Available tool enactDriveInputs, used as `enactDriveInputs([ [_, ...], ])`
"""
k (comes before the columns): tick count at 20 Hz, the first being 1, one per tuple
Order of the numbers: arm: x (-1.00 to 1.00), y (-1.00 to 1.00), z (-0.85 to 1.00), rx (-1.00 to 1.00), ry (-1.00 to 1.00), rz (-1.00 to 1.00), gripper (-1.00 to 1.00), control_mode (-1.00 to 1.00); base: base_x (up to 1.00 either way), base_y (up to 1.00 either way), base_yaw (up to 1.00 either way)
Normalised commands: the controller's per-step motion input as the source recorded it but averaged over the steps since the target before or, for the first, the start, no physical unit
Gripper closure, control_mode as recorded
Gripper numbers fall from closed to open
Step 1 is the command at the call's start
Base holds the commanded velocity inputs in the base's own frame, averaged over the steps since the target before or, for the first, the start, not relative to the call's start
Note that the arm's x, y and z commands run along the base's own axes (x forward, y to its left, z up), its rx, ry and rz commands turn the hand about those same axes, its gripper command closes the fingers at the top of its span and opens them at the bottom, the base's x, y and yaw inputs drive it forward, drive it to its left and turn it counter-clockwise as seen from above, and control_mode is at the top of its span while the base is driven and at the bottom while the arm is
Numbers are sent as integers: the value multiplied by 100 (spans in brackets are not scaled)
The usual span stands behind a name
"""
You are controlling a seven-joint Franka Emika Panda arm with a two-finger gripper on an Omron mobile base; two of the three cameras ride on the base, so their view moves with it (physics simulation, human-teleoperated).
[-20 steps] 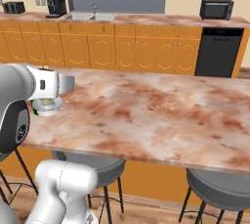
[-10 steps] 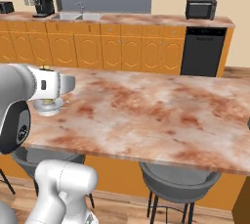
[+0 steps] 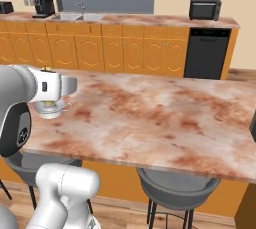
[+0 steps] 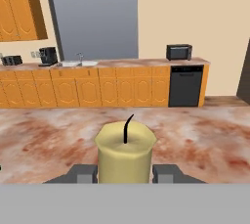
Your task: Get the candle and the beer from the cabinet and move them to the dining counter.
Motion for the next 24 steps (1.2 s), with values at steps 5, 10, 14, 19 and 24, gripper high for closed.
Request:
enactDriveInputs([
  [5, 0, 0, 0, 0, 0, 0, 100, 100, 42, -15, 0],
  [10, 0, 0, 0, 0, 0, 0, 100, -100, 0, -2, 0],
  [14, 0, -1, -3, 0, -1, 0, 100, -100, 0, 0, 0],
  [19, 29, -3, -36, 0, -1, 10, 100, -100, 0, 0, 0],
  [24, 67, 21, -71, 0, 0, 12, 100, -100, 0, 0, 0],
])
